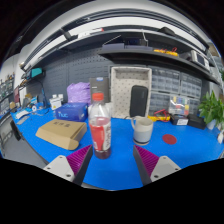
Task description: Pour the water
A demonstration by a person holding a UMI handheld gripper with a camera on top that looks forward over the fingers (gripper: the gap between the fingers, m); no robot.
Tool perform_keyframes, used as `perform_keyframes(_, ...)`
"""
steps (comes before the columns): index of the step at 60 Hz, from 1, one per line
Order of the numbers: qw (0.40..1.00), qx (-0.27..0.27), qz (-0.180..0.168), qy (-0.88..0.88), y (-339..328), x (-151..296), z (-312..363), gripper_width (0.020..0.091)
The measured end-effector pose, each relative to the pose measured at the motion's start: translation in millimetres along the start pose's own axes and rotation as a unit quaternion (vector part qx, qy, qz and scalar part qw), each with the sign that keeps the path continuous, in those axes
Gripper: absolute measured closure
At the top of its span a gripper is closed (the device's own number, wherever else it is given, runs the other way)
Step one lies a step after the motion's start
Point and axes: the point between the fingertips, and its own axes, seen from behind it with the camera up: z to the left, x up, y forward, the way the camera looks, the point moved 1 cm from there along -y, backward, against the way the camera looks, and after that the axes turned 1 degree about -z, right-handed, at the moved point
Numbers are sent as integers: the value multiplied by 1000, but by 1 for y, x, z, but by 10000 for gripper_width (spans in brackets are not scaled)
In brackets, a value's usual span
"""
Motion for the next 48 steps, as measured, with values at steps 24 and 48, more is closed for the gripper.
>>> perform_keyframes(24, 1000, -9, -16, 5, 87, 11, 39, 279)
perform_keyframes(48, 995, -11, -95, 11, 138, 28, 35, 631)
